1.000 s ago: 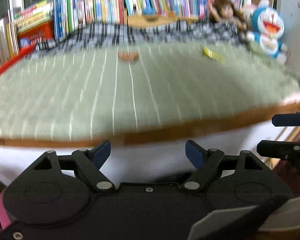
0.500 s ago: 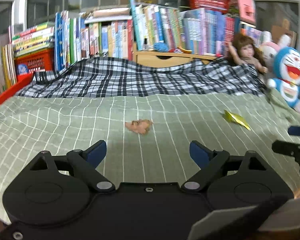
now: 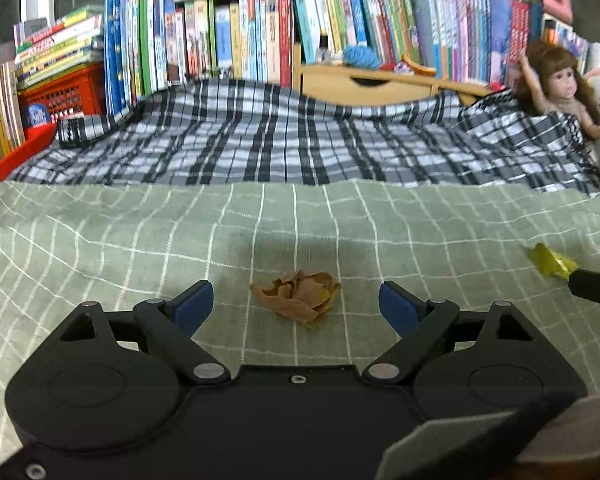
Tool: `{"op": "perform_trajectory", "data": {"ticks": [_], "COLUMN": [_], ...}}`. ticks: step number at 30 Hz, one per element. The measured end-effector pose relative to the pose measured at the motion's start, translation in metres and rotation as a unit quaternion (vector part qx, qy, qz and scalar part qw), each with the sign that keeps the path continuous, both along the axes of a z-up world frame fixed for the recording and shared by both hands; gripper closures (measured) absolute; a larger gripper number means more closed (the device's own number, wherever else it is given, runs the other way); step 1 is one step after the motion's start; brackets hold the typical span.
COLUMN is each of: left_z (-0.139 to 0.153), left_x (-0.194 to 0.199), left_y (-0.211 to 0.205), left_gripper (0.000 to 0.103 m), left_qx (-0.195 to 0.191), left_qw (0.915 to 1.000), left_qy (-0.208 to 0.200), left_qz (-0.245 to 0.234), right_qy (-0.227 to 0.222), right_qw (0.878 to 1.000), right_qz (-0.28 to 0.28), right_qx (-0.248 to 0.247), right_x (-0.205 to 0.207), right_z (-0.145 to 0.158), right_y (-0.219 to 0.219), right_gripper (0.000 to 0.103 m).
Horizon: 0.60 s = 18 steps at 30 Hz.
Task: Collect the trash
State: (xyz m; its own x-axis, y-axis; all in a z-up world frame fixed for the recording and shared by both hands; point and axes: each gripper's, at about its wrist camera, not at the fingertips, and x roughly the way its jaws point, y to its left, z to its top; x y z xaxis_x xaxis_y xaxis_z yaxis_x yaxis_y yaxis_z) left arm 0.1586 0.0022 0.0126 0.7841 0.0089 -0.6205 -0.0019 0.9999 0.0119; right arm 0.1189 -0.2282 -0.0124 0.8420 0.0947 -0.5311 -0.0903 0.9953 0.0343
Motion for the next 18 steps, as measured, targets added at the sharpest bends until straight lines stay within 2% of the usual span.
{"op": "perform_trajectory", "data": {"ticks": [4,6,7,8,9,10,11,14,18], "left_z": [-0.010,-0.013,-0.013,-0.013,-0.012,-0.010,-0.008,-0.005,-0.001], "left_x": [0.011,0.015,0.015,0.015,0.015,0.014,0.013,0.007,-0.005], "left_y": [0.000,0.000,-0.001,-0.003,-0.005,-0.005,-0.006,-0.004,0.002], "left_gripper": [0.019,0.032,0.042,0.069,0.073,0.076,0.078,0.081,0.082], "left_qx": [-0.005,-0.009,-0.001,0.008,0.011,0.009,0.007,0.003,-0.021], "left_qw": [0.9999,0.9998,0.9999,0.9999,0.9999,0.9999,0.9999,1.0000,0.9997], "left_qy": [0.009,0.014,0.007,0.004,0.004,0.006,0.006,0.006,0.010], "left_qz": [0.006,0.009,0.013,0.014,0.008,0.006,0.004,0.000,-0.002], "right_qy": [0.014,0.024,0.033,0.043,0.039,0.041,0.044,0.036,0.024], "right_qw": [1.000,1.000,0.999,0.999,0.999,0.999,0.999,0.999,0.999], "right_qz": [-0.002,-0.003,-0.001,0.000,-0.006,-0.004,0.004,0.014,0.024], "right_qx": [-0.004,-0.003,-0.004,-0.002,-0.004,-0.002,0.006,0.008,0.019], "right_x": [0.020,0.028,0.033,0.036,0.036,0.034,0.033,0.021,0.002], "right_z": [-0.006,-0.008,-0.010,-0.011,-0.011,-0.009,-0.008,-0.004,0.003], "right_y": [0.004,0.005,0.006,0.006,0.007,0.008,0.007,0.010,0.011], "right_gripper": [0.015,0.015,0.026,0.047,0.051,0.067,0.078,0.085,0.088]}}
